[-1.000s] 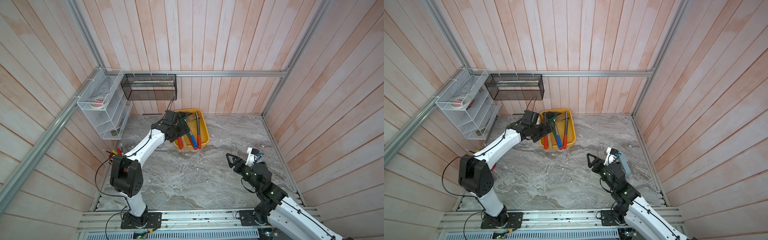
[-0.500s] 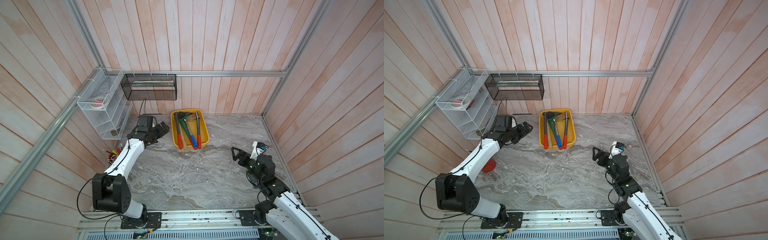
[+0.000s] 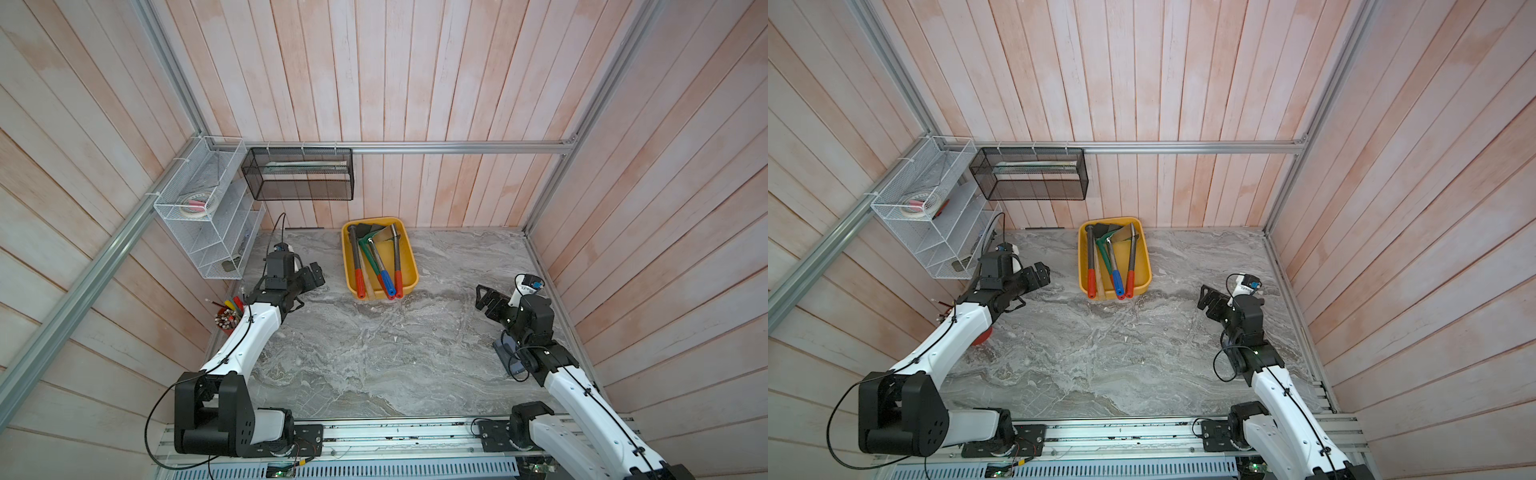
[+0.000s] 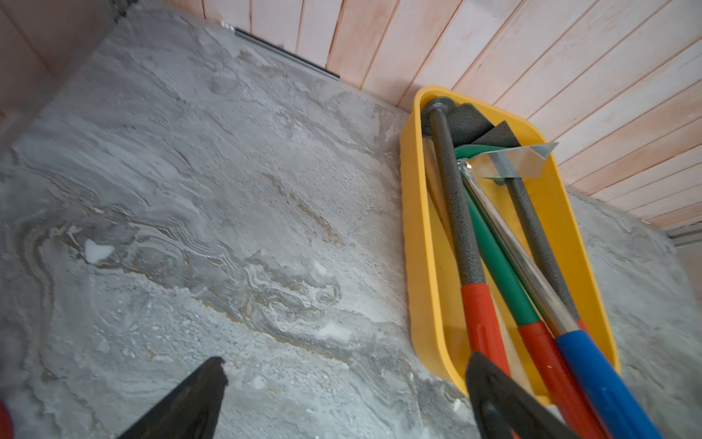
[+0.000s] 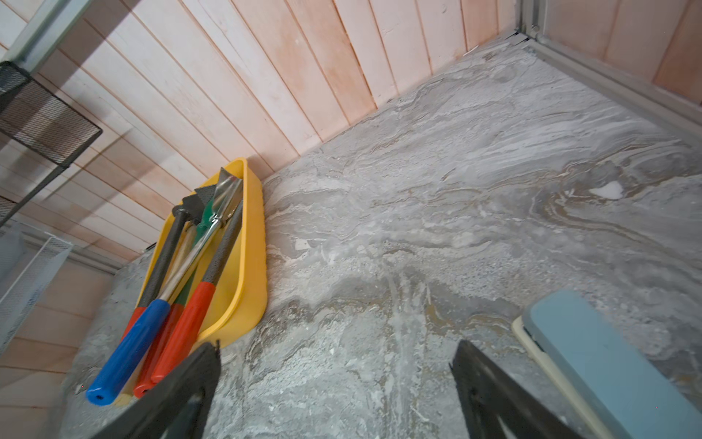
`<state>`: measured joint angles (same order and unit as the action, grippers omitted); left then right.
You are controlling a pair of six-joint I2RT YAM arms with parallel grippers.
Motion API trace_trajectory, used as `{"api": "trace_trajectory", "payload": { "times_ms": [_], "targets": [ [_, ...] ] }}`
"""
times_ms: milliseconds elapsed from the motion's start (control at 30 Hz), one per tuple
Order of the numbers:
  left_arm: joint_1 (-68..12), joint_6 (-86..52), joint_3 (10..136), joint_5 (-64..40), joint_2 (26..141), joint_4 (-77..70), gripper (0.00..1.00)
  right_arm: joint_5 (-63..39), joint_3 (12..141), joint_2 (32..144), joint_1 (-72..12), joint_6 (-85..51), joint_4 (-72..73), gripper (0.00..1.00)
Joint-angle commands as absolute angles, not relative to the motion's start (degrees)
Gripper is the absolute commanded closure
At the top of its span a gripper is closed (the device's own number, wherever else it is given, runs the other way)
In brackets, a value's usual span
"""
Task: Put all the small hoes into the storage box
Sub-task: Reset both arms
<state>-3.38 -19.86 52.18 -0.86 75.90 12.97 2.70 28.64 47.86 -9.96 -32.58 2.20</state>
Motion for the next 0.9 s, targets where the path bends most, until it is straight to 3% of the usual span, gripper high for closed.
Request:
{"api": "trace_trajectory", "payload": {
  "times_ms": [0,333,867],
  "targets": [
    [-2.7,-13.2,46.9,4.0,73.5,2.8,0.00,4.7,28.5,48.7,-8.1,-28.1,5.4,0.02],
    [1.7,-10.4,32.8,2.0,75.5,-18.3,0.00,7.3,23.0,48.8,-5.3,-24.0,14.7,0.02],
    [3.2,-6.2,24.5,3.9,80.2,-39.2,0.00,16.7,10.4,48.8,-5.3,-11.9,39.0,0.03]
  ]
}}
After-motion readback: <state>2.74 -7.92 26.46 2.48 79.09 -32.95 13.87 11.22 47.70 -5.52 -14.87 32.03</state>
